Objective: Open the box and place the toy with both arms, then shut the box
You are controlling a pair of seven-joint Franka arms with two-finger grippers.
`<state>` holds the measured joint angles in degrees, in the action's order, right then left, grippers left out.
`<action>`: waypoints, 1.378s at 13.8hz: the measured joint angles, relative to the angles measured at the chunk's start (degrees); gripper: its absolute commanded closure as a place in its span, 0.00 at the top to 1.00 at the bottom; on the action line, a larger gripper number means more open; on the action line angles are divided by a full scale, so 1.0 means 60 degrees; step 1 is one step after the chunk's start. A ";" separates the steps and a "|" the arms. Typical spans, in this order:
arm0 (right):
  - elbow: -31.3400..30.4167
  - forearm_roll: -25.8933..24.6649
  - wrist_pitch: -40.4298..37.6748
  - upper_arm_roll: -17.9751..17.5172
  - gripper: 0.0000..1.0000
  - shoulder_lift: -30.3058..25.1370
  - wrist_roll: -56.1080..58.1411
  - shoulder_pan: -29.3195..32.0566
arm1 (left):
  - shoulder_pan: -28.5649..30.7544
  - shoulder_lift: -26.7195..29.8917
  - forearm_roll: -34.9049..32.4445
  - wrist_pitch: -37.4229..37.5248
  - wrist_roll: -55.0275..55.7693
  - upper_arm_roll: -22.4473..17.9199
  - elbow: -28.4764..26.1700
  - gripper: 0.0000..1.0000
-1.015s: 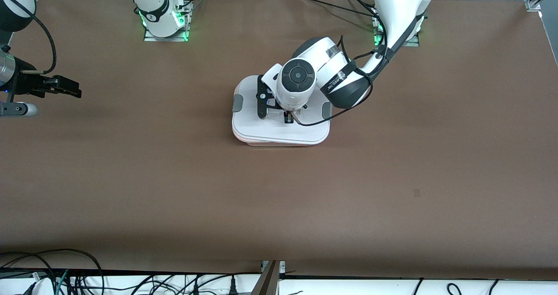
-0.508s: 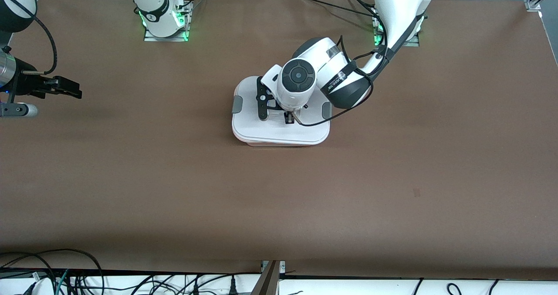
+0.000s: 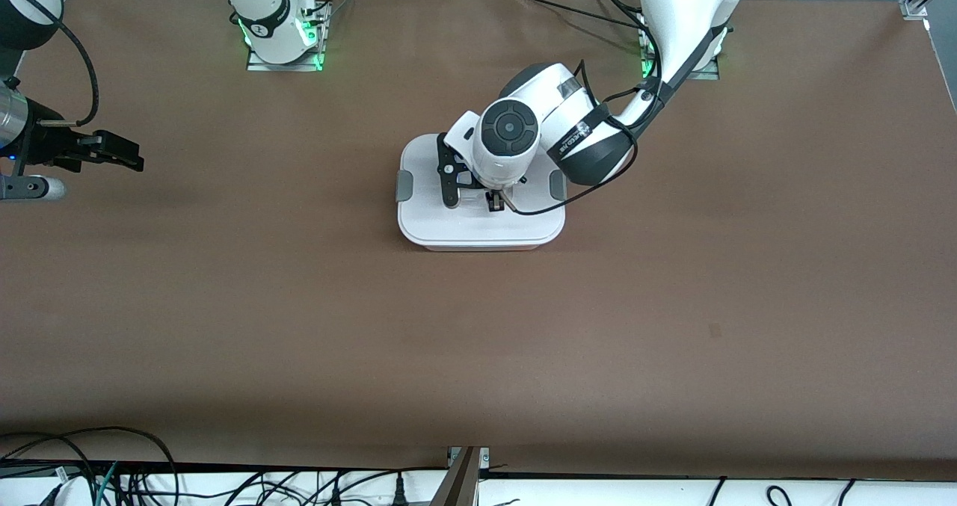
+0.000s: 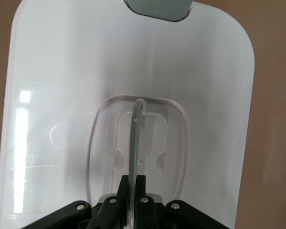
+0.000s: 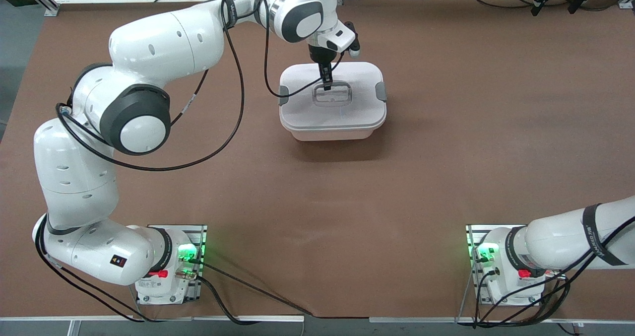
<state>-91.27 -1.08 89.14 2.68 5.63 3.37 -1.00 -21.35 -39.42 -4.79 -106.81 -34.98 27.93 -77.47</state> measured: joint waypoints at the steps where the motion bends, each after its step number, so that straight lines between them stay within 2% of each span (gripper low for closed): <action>1: 0.0000 0.0009 0.0004 -0.0001 1.00 0.0000 0.0000 0.0000 | 0.0001 0.0000 0.0000 -0.0001 0.0013 0.0000 0.0000 0.00; 2: 0.0000 0.0011 0.0009 -0.0003 1.00 0.0001 0.0000 0.0000 | 0.0001 0.0000 0.0000 -0.0001 0.0017 0.0000 0.0000 0.80; 3: 0.0000 0.0012 0.0012 -0.0003 1.00 0.0002 0.0000 0.0000 | 0.0000 0.0000 -0.0001 0.0000 0.0017 0.0000 -0.0001 1.00; 9: 0.0088 0.0014 0.0027 -0.0005 1.00 0.0050 0.0000 -0.0001 | -0.0005 -0.0006 -0.0155 0.0063 0.0119 0.0023 -0.0089 1.00; 13: 0.0121 0.0015 0.0027 -0.0008 1.00 0.0102 0.0000 -0.0001 | -0.0007 0.0436 -0.0157 0.1023 0.0120 0.0110 -0.0023 1.00; 19: 0.0121 0.0015 0.0028 -0.0012 1.00 0.0124 0.0000 -0.0004 | 0.0045 0.0701 -0.0157 0.1720 0.0269 0.0205 0.0027 1.00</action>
<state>-90.55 -0.99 89.31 2.60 6.38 3.37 -1.02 -21.07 -35.21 -5.73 -96.48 -33.36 29.17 -77.31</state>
